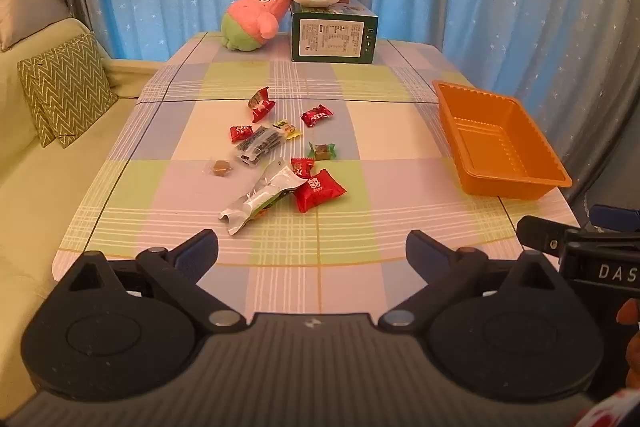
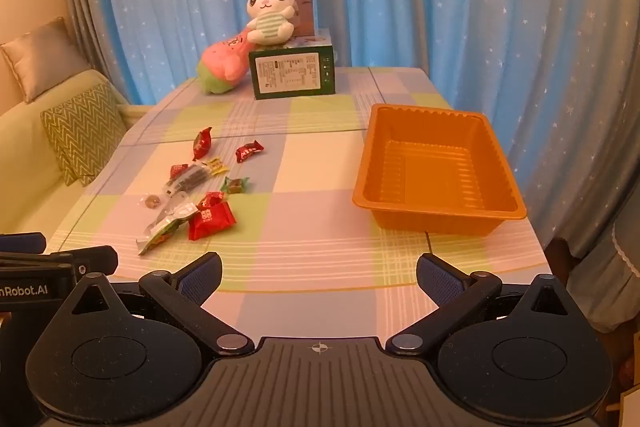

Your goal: Organize snacks

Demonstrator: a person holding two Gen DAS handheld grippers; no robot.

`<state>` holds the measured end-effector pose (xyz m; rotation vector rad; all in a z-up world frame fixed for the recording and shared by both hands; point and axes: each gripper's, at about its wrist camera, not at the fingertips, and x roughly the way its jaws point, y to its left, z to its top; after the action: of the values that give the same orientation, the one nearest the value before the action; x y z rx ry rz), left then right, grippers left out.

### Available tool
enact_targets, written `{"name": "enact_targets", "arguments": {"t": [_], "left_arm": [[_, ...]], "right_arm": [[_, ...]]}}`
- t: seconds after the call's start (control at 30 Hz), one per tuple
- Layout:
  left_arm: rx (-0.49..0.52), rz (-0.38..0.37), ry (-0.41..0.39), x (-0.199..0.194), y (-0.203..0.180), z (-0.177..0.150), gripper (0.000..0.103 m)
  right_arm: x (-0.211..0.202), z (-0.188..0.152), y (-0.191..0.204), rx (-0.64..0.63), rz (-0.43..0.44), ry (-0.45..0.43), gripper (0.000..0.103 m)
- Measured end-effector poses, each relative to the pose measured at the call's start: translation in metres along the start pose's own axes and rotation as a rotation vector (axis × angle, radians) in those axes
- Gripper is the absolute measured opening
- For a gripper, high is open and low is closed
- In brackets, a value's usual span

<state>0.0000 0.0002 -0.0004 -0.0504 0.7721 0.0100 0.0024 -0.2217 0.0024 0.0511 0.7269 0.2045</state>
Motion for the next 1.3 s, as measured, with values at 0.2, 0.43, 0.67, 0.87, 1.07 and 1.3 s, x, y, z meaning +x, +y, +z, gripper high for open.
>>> {"name": "enact_targets", "arguments": {"t": [0.2, 0.43, 0.67, 0.87, 1.07, 1.3], "left_arm": [[-0.018, -0.015, -0.005, -0.0024, 0.0033, 0.001, 0.097], [-0.033, -0.018, -0.004, 0.0008, 0.0028, -0.0025, 0.097], [-0.034, -0.024, -0.006, 0.0, 0.0035, -0.0006, 0.097], [-0.034, -0.029, -0.009, -0.0017, 0.002, 0.0008, 0.097], [-0.035, -0.034, -0.013, -0.0041, 0.0007, 0.0023, 0.097], [-0.035, -0.037, -0.012, -0.0043, 0.0008, 0.0019, 0.097]], "right_arm": [[0.001, -0.0018, 0.0018, 0.001, -0.002, -0.001, 0.103], [-0.0008, -0.0008, 0.001, 0.004, 0.006, 0.004, 0.103], [0.0007, 0.0002, 0.0032, 0.005, 0.004, 0.009, 0.103], [0.0018, -0.001, 0.0036, 0.002, 0.004, 0.009, 0.103], [0.0014, -0.0011, 0.0047, 0.004, 0.001, 0.008, 0.103], [0.0011, -0.0017, 0.0036, 0.004, 0.005, 0.009, 0.103]]}}
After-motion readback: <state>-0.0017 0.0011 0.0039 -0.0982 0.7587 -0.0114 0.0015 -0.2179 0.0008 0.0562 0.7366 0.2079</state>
